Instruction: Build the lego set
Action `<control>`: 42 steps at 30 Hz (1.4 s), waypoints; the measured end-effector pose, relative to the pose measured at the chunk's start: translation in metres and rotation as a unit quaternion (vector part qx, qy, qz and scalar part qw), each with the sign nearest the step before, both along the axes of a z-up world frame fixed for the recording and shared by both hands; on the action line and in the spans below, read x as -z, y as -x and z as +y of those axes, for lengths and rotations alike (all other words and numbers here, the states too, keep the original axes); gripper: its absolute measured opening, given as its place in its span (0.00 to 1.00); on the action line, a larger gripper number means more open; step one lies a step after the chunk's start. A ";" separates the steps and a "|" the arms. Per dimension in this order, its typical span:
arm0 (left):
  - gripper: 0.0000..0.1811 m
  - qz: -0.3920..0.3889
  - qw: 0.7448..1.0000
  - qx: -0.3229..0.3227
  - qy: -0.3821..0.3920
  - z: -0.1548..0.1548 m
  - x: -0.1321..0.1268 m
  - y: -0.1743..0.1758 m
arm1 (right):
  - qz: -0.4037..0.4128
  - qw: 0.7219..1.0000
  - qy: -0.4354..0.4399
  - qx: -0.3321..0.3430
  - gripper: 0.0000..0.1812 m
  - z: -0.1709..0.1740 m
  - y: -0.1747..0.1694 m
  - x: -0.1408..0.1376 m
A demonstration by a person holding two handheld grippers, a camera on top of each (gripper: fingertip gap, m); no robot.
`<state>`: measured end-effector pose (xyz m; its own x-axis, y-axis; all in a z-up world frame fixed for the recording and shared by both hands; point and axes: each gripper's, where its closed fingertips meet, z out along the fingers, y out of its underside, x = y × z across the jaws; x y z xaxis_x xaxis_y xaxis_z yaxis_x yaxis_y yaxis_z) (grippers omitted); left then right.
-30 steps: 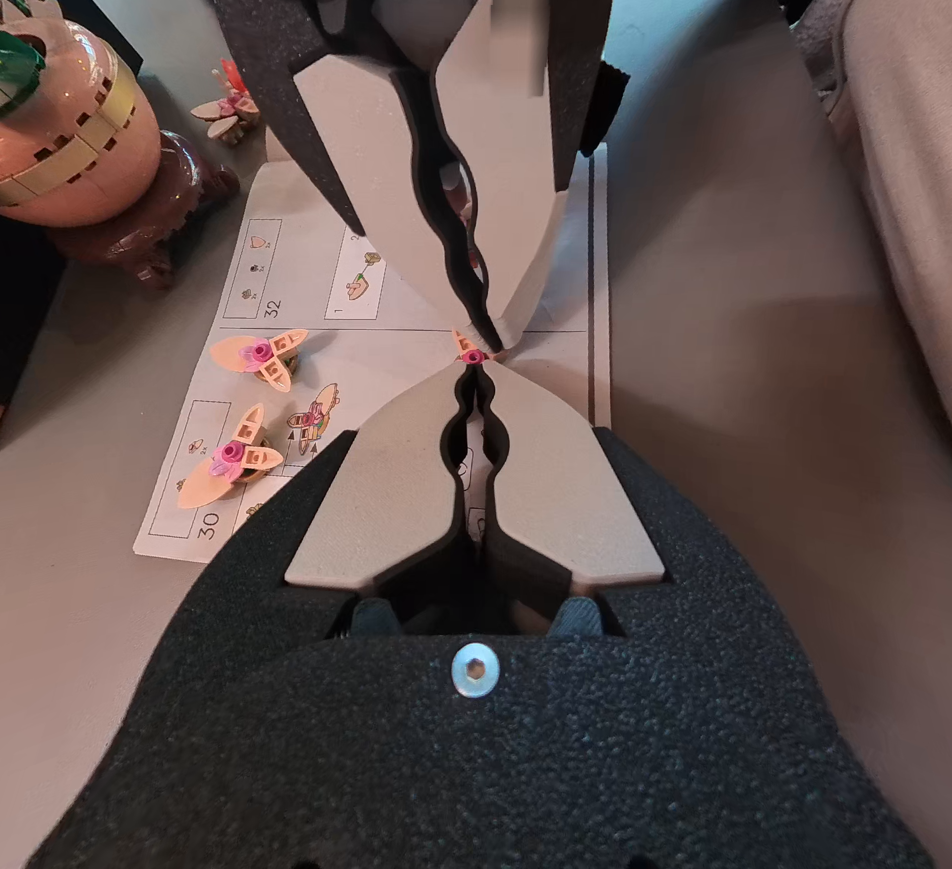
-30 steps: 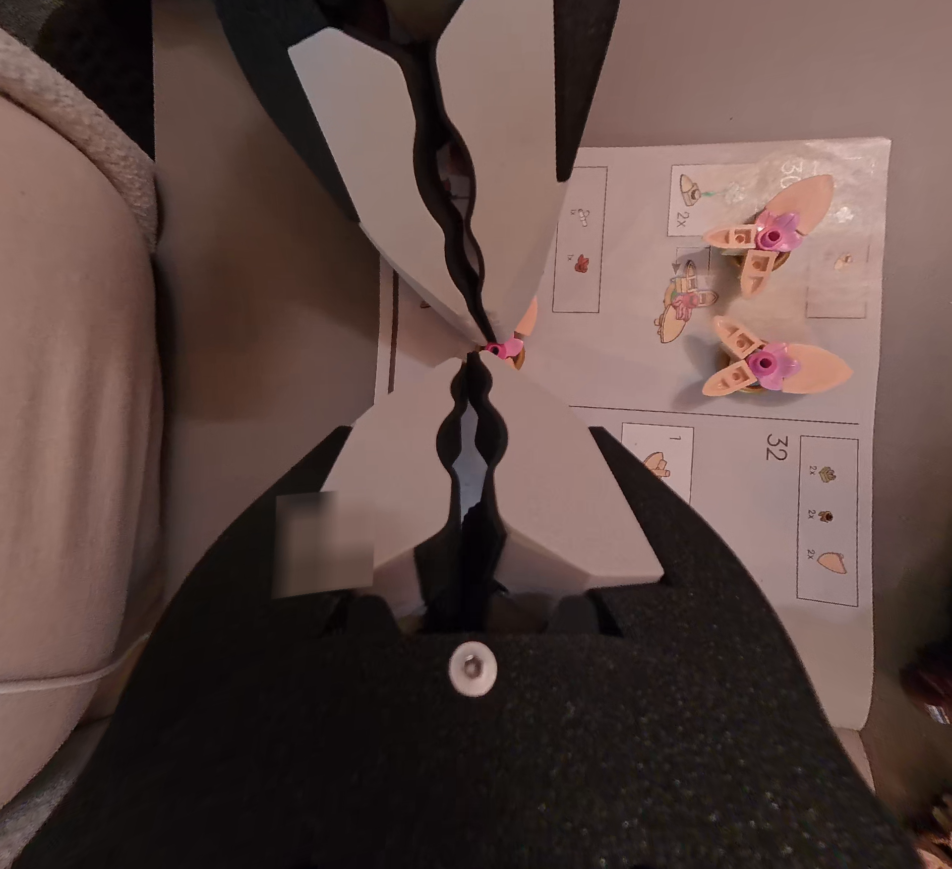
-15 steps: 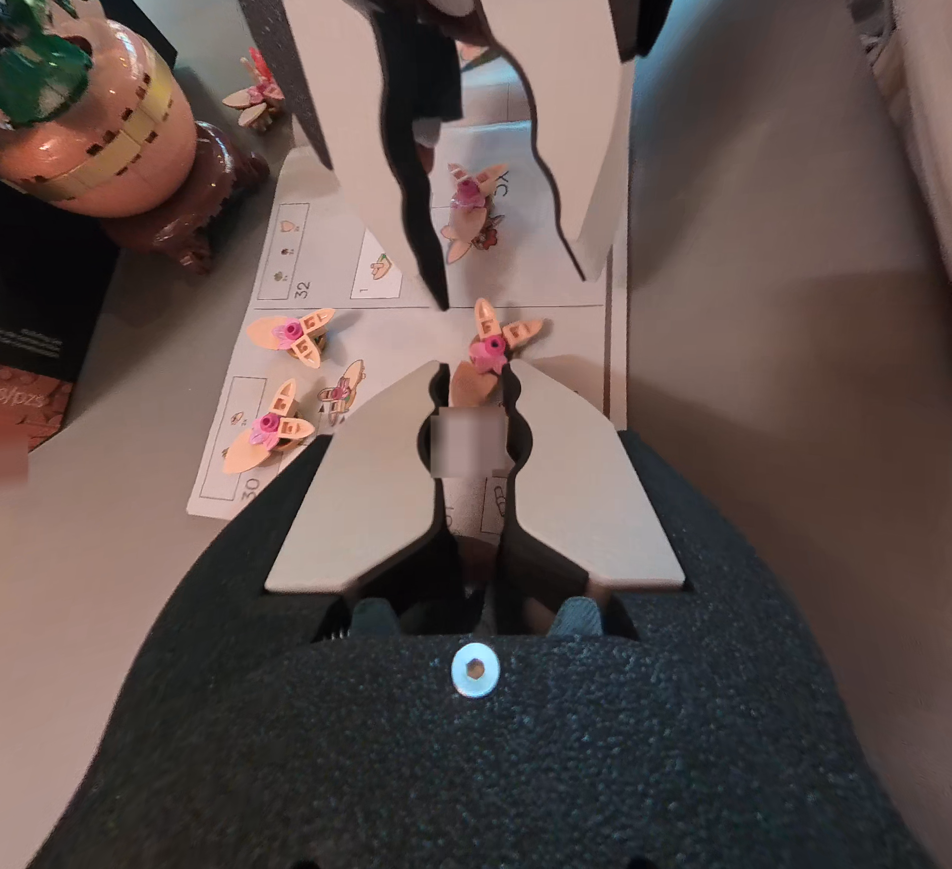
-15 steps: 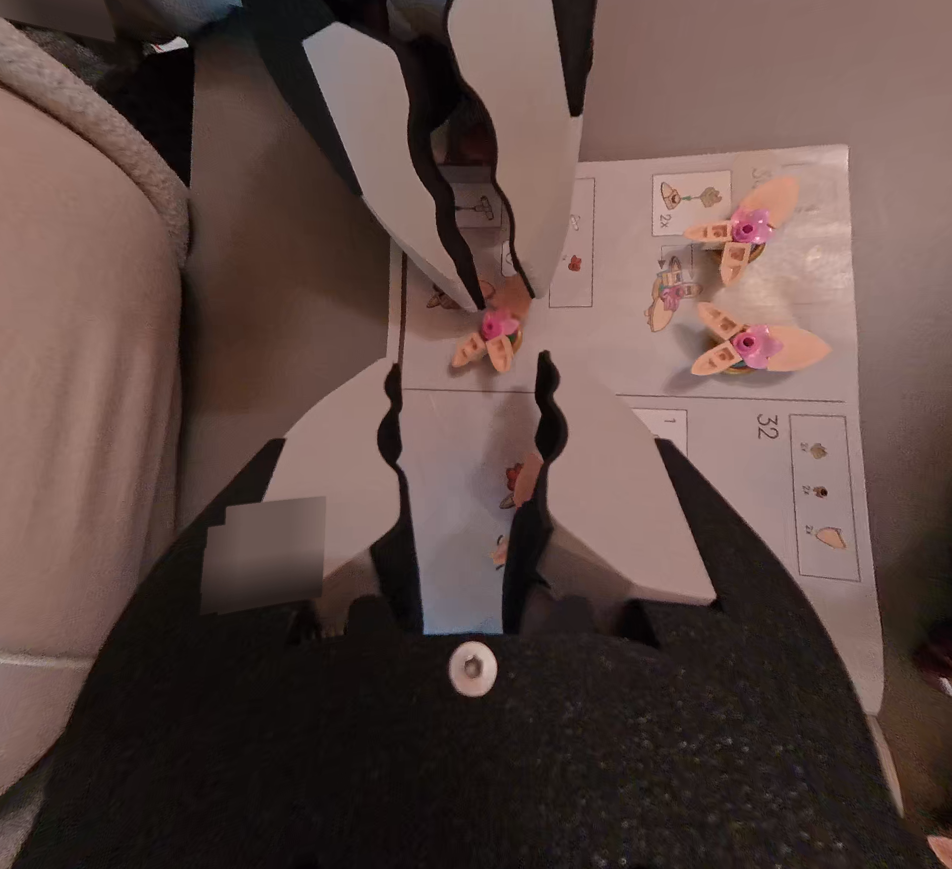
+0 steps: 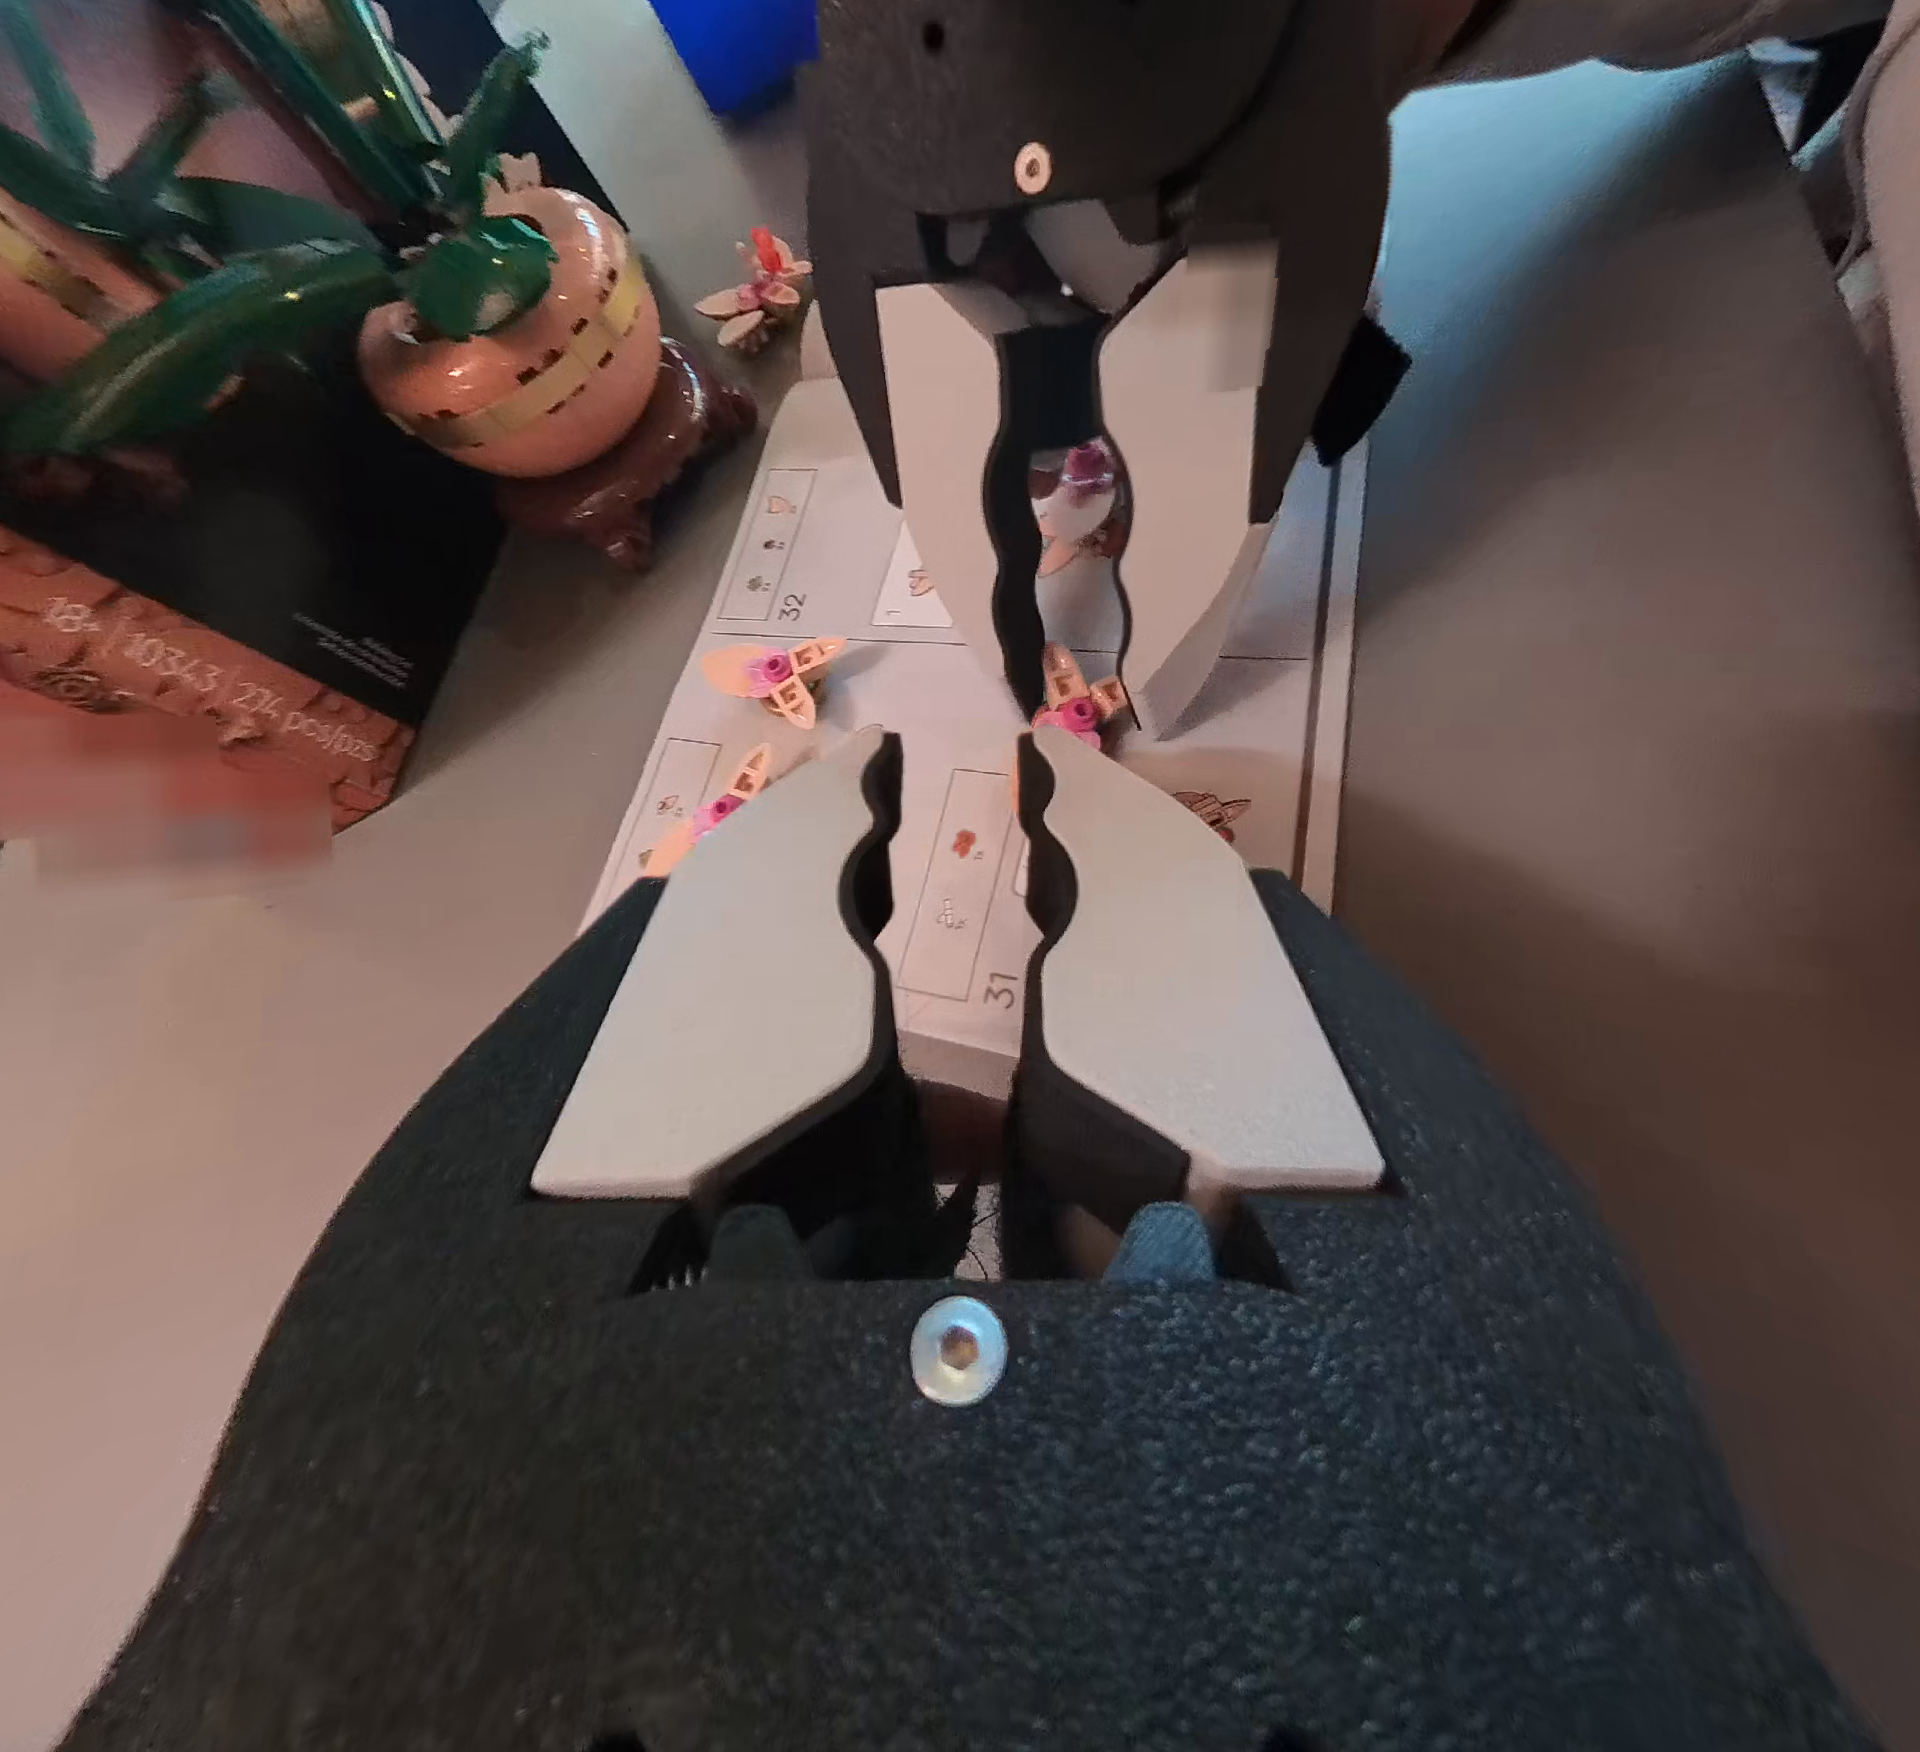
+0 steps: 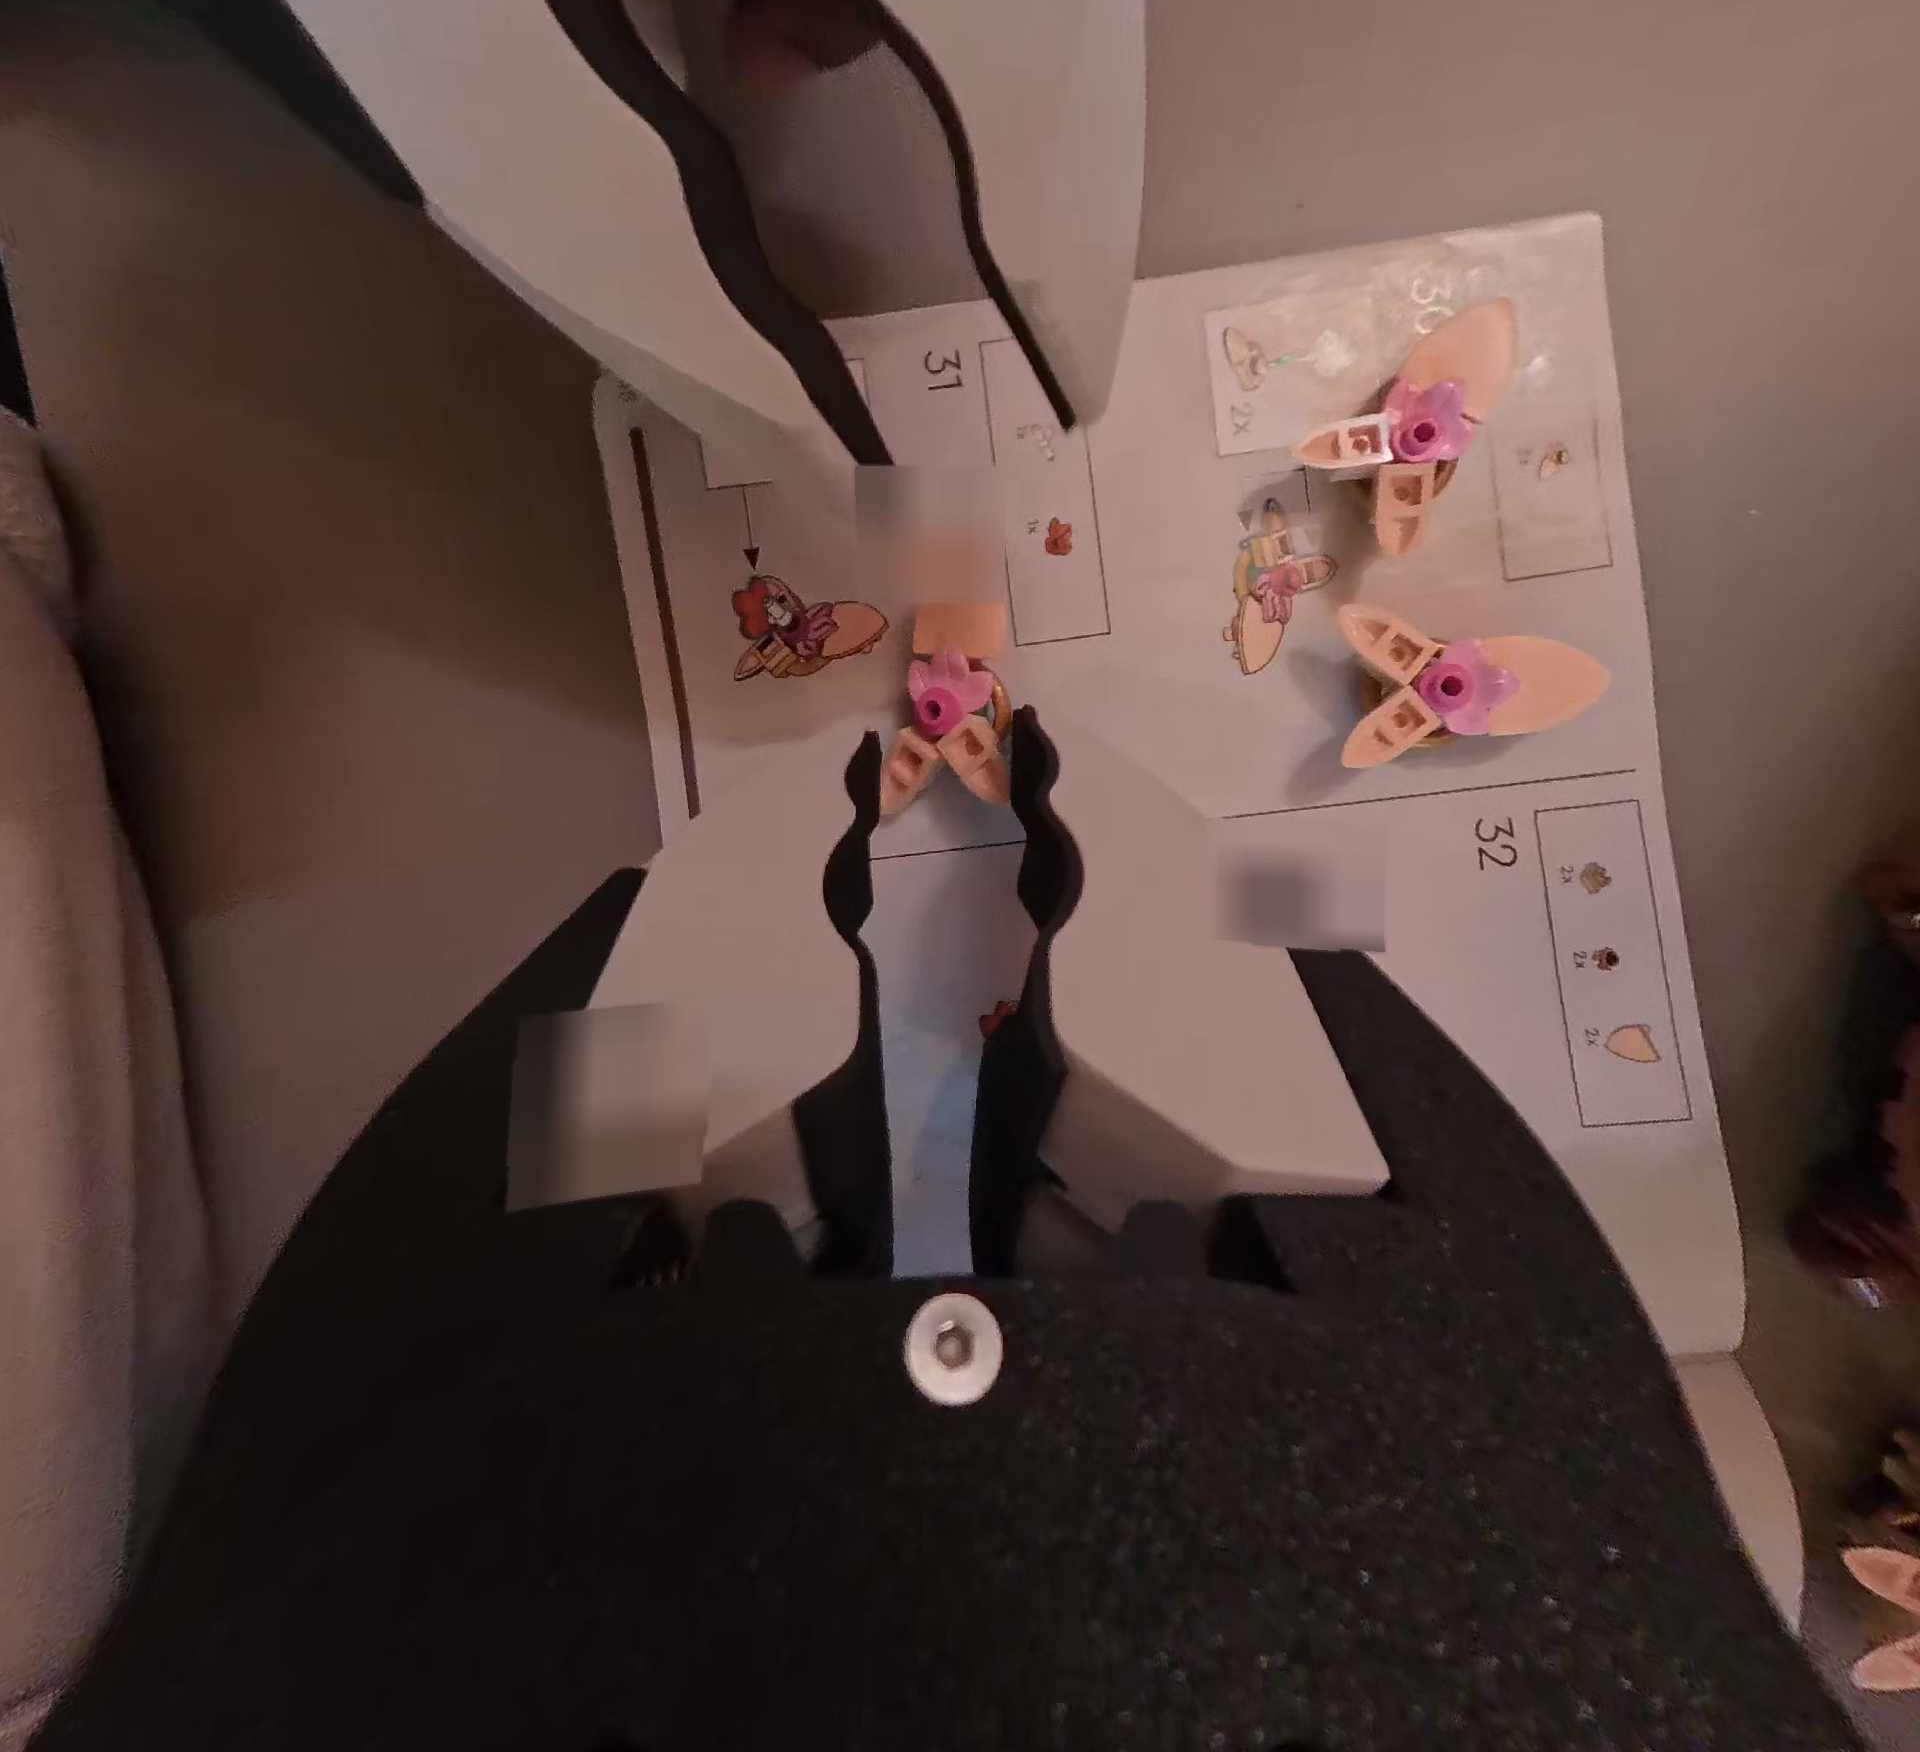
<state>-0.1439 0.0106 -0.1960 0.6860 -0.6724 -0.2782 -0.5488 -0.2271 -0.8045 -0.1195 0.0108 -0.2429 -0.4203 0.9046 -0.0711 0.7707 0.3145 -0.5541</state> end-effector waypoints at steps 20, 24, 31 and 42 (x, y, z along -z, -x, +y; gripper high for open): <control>0.11 -0.047 0.998 -0.015 -0.039 -0.001 -0.025 -0.004 | -0.012 0.956 0.065 0.285 0.22 0.083 0.005 -0.002; 0.11 -0.046 0.998 -0.021 -0.037 0.001 -0.022 -0.001 | -0.010 0.960 0.089 0.266 0.25 0.077 -0.007 -0.008; 0.11 -0.033 0.998 -0.030 -0.041 0.005 -0.018 0.003 | 0.005 0.972 0.059 0.227 0.23 0.086 -0.019 -0.010; 0.09 -0.010 0.999 0.012 0.036 0.012 0.010 -0.040 | 0.049 0.998 0.011 0.041 0.18 0.061 -0.077 -0.019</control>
